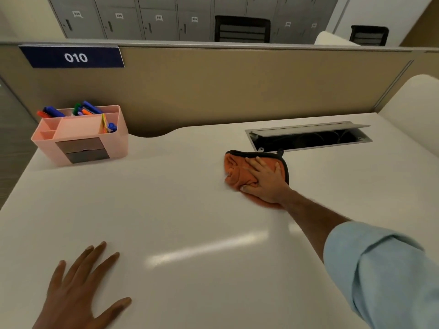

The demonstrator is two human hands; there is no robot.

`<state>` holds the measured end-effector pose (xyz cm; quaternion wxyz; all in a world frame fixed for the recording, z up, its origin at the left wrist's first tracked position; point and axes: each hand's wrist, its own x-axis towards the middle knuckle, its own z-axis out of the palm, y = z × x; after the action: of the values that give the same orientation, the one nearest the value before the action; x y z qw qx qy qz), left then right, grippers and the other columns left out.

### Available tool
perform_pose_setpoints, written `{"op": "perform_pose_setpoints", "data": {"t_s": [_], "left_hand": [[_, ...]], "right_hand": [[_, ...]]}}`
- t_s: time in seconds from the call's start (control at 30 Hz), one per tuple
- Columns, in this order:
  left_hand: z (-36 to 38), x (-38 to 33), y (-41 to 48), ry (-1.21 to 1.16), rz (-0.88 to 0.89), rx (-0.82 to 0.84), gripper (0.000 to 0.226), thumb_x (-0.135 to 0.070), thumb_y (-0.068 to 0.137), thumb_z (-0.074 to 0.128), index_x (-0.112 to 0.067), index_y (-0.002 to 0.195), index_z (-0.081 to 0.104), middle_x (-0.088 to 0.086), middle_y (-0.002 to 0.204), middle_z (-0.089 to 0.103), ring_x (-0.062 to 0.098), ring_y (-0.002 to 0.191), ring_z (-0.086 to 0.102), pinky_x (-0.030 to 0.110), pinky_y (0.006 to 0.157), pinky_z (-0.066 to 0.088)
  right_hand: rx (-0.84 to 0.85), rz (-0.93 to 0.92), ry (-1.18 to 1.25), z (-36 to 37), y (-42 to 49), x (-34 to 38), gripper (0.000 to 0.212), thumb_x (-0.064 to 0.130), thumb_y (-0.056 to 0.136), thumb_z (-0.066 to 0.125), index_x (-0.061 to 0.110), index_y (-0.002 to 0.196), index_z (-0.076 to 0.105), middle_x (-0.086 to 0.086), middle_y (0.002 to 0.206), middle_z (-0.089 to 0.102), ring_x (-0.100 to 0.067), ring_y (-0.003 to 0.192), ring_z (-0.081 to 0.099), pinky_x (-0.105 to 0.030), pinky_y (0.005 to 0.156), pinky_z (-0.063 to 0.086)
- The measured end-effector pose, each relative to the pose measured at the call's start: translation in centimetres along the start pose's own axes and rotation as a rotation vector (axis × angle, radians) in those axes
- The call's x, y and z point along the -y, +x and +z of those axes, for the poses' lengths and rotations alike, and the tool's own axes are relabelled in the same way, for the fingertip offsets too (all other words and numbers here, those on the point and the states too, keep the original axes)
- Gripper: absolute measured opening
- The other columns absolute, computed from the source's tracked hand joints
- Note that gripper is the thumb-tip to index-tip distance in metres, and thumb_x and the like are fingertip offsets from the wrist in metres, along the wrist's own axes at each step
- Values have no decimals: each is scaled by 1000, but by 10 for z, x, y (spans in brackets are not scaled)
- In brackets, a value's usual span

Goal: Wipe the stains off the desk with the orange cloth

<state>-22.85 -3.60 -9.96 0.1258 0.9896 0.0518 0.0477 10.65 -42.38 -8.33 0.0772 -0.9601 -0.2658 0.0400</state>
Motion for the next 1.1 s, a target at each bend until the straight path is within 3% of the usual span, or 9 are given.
{"op": "perform_pose_setpoints", "data": {"t_s": [0.17, 0.33, 0.5, 0.67, 0.77, 0.87, 0.93, 0.97, 1.1], "left_hand": [[-1, 1, 2, 23, -4, -19, 96, -90, 68, 36, -25, 137, 56, 1, 151, 45, -7, 147, 3, 60, 109, 27], [-6, -2, -1, 33, 9, 43, 96, -89, 70, 38, -23, 138, 55, 3, 153, 43, 12, 143, 27, 64, 109, 29], [-10, -3, -3, 8, 1, 40, 95, -88, 69, 39, -25, 139, 53, 2, 153, 42, -4, 148, 4, 61, 111, 28], [-12, -5, -6, -78, 20, -90, 98, -85, 72, 40, -9, 132, 56, 12, 146, 49, 22, 135, 38, 64, 105, 36], [-14, -4, -12, -251, 12, -281, 87, -78, 77, 46, -1, 118, 56, 17, 135, 52, 35, 123, 50, 48, 99, 43], [-13, -4, -15, -321, 9, -307, 80, -71, 81, 49, 1, 114, 57, 19, 131, 55, 38, 119, 54, 43, 97, 42], [-17, -5, -16, -328, 17, -302, 74, -70, 83, 47, -4, 114, 58, 16, 131, 56, 36, 119, 55, 43, 98, 43], [-16, -7, -16, -330, 18, -292, 72, -70, 83, 46, -7, 115, 57, 14, 133, 56, 35, 120, 55, 45, 98, 44], [-19, 0, -19, -334, 5, -200, 67, -71, 85, 43, -16, 121, 54, 7, 140, 51, 30, 129, 50, 53, 101, 44]], "right_hand": [[-34, 46, 8, 7, 53, 17, 95, 84, 71, 30, 35, 152, 21, 11, 162, 14, -21, 150, 5, -71, 110, 2], [-30, 9, 21, 24, 74, 73, 95, 84, 70, 30, 34, 151, 25, 9, 162, 14, -24, 150, 5, -74, 107, -3], [8, -177, 47, 36, 59, 169, 79, 76, 80, 42, 38, 149, 28, 6, 163, 13, -26, 150, 2, -73, 107, -9], [27, -441, 121, 51, -19, 258, 75, 63, 81, 58, 41, 147, 29, 2, 163, 16, -26, 150, 2, -73, 106, -11], [12, -515, 165, 63, -86, 272, 73, 59, 79, 63, 41, 144, 34, 4, 163, 15, -24, 151, -3, -69, 104, -20], [-25, -516, 82, 68, -141, 253, 75, 64, 71, 60, 47, 141, 37, 10, 162, 19, -19, 151, 4, -68, 110, -12], [-30, -480, -18, 60, -161, 237, 77, 70, 65, 56, 49, 137, 41, 11, 158, 28, -19, 148, 21, -55, 112, 7], [-24, -415, 23, 56, -167, 226, 78, 69, 63, 56, 51, 137, 42, 12, 157, 30, -19, 146, 25, -50, 111, 8], [-66, -82, 158, 45, -157, 207, 73, 62, 72, 52, 57, 142, 28, 23, 158, 8, -13, 150, 7, -50, 115, -14]]}}
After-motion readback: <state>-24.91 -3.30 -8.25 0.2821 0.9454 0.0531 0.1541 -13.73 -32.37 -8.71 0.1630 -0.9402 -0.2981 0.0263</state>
